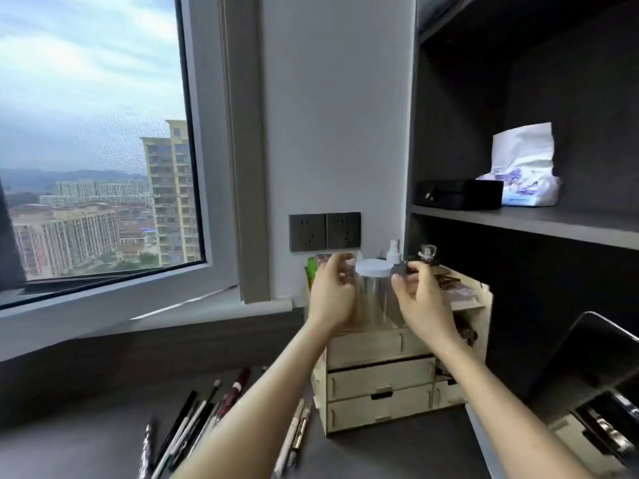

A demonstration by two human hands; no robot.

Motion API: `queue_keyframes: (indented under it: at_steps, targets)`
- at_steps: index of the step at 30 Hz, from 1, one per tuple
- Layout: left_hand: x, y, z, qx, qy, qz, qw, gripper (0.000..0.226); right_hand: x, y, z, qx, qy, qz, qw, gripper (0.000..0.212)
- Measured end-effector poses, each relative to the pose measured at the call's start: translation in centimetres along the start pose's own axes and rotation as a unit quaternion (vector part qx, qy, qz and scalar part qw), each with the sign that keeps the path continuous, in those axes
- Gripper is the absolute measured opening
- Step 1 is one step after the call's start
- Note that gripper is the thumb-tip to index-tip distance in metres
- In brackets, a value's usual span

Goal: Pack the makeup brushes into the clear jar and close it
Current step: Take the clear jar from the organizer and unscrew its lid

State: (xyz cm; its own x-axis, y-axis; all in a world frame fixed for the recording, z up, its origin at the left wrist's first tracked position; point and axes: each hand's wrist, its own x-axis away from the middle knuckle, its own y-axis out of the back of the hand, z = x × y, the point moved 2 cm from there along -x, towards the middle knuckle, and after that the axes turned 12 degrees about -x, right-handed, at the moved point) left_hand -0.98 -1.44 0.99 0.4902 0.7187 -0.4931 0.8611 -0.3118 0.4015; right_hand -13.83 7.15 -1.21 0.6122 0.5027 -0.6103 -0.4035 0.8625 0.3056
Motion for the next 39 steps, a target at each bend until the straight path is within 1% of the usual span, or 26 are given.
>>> queue_keyframes:
  at_steps: [2, 4, 8, 10, 12, 15, 18, 21, 24, 26, 28, 29, 31, 33, 34, 35, 37, 38, 39]
  targets:
    - [-0.4, -1.3, 0.5, -0.001, 0.016, 0.027, 1.0, 0.063, -0.5, -0.6, -1.2, 0.001, -0.012, 0.001, 1.0, 0.053]
    - [-0.6, -2.5, 1.4, -0.002, 0.031, 0.042, 0.999, 0.073, -0.6, -1.4, -2.3, 0.021, -0.022, 0.015, 0.999, 0.058]
    - [-1.4, -3.3, 2.7, -0.022, 0.031, 0.048, 0.998, 0.081, -1.1, -2.8, -3.5, -0.05, -0.043, 0.047, 0.997, 0.064]
    - [-1.4, -3.3, 3.0, -0.01, 0.026, 0.049, 0.998, 0.081, -1.2, -3.4, -3.7, -0.063, -0.034, 0.051, 0.996, 0.061]
    - [-1.3, -2.8, 2.9, 0.034, 0.028, 0.05, 0.998, 0.08, -1.1, -3.7, -3.6, -0.073, -0.023, 0.047, 0.996, 0.056]
    - [-0.9, -2.0, 2.7, 0.073, 0.013, 0.044, 0.996, 0.077, -1.0, -3.6, -2.5, -0.099, -0.014, 0.044, 0.994, 0.055]
    - [-0.5, -0.9, 1.2, 0.108, -0.03, 0.026, 0.993, 0.074, -0.7, -2.6, 0.3, -0.105, 0.039, 0.011, 0.994, 0.056]
    - [0.2, 1.5, -0.5, 0.142, -0.088, -0.015, 0.986, 0.071, 0.5, -1.6, 4.1, -0.11, 0.112, -0.028, 0.987, 0.055]
    - [1.9, 4.5, -0.8, 0.146, -0.126, -0.043, 0.98, 0.063, 2.9, -1.8, 7.1, -0.152, 0.129, -0.02, 0.98, 0.06]
    - [3.9, 6.6, 0.2, 0.129, -0.136, -0.038, 0.982, 0.057, 5.1, -2.8, 8.1, -0.202, 0.099, 0.011, 0.974, 0.063]
    - [6.2, 8.3, 2.2, 0.112, -0.119, -0.002, 0.987, 0.052, 7.5, -4.4, 8.2, -0.253, 0.044, 0.06, 0.965, 0.065]
    - [7.5, 9.1, 3.4, 0.093, -0.105, 0.015, 0.99, 0.055, 8.8, -5.3, 8.1, -0.279, 0.013, 0.09, 0.956, 0.064]
    - [10.0, 10.4, 6.0, 0.021, -0.086, 0.027, 0.996, 0.07, 11.3, -7.1, 8.0, -0.311, -0.04, 0.14, 0.939, 0.05]
    - [12.3, 11.3, 8.1, -0.057, -0.07, 0.008, 0.996, 0.083, 13.7, -8.8, 8.2, -0.32, -0.085, 0.182, 0.926, 0.04]
    - [13.3, 11.7, 8.9, -0.089, -0.063, -0.01, 0.994, 0.086, 14.7, -9.6, 8.3, -0.316, -0.105, 0.202, 0.921, 0.04]
    - [14.2, 12.2, 9.7, -0.12, -0.06, -0.031, 0.99, 0.086, 15.7, -10.3, 8.5, -0.304, -0.125, 0.219, 0.919, 0.045]
    - [15.8, 13.5, 10.9, -0.182, -0.062, -0.061, 0.979, 0.086, 17.0, -11.4, 9.0, -0.268, -0.15, 0.248, 0.919, 0.067]
    - [16.6, 14.2, 11.3, -0.221, -0.074, -0.065, 0.97, 0.086, 17.3, -11.7, 9.4, -0.246, -0.15, 0.254, 0.923, 0.075]
    - [17.4, 14.7, 11.7, -0.268, -0.097, -0.065, 0.956, 0.085, 17.5, -12.0, 9.8, -0.219, -0.143, 0.255, 0.931, 0.079]
